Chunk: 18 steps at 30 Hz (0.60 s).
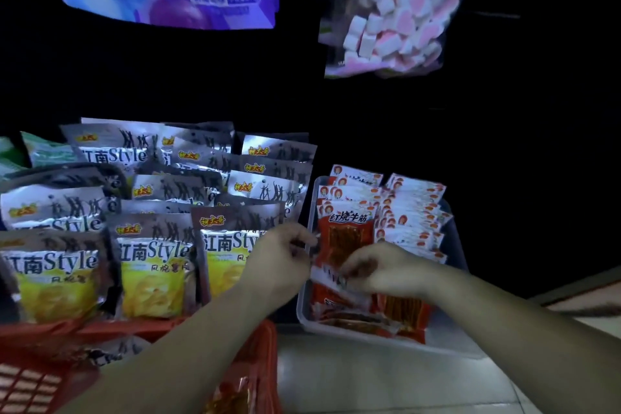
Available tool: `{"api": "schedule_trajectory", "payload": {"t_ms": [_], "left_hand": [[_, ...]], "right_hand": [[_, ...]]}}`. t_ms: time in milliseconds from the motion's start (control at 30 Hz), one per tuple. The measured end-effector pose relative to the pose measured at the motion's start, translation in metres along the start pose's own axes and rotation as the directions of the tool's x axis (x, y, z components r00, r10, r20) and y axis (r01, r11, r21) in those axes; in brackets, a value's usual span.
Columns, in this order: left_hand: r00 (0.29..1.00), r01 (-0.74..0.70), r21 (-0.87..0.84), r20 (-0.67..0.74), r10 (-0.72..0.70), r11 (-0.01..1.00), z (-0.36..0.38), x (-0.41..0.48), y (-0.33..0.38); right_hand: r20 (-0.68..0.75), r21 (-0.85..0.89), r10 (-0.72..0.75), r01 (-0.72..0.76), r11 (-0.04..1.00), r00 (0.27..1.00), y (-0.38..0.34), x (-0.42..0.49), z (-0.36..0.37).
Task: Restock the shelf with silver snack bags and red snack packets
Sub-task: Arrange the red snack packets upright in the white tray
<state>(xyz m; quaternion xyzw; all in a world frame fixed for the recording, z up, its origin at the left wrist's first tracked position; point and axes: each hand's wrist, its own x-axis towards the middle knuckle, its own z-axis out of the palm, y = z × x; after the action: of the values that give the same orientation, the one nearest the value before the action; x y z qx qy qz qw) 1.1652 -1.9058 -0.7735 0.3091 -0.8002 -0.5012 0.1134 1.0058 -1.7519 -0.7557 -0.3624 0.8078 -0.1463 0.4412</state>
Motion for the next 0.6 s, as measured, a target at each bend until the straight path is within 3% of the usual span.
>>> {"api": "schedule_trajectory", "payload": {"t_ms": [100, 233, 467, 600], "left_hand": [[0.998, -0.008, 0.036, 0.057, 0.006, 0.999, 0.006, -0.002, 0.003], [0.996, -0.033, 0.096, 0.08, 0.026, 0.995, 0.012, -0.005, 0.0], [0.997, -0.021, 0.146, 0.073, 0.011, 0.989, 0.018, -0.007, -0.005], [0.997, -0.017, 0.091, 0.082, 0.009, 0.996, 0.022, -0.008, -0.005]], "right_hand": [[0.084, 0.077, 0.056, -0.063, 0.995, 0.995, 0.004, -0.002, -0.007], [-0.032, 0.135, 0.1, -0.095, 0.986, 0.995, 0.005, -0.002, -0.008], [0.135, -0.094, 0.153, -0.141, 0.986, 0.979, 0.019, 0.003, 0.014], [0.096, 0.08, 0.203, -0.211, 0.974, 0.974, 0.02, 0.003, 0.015]]}}
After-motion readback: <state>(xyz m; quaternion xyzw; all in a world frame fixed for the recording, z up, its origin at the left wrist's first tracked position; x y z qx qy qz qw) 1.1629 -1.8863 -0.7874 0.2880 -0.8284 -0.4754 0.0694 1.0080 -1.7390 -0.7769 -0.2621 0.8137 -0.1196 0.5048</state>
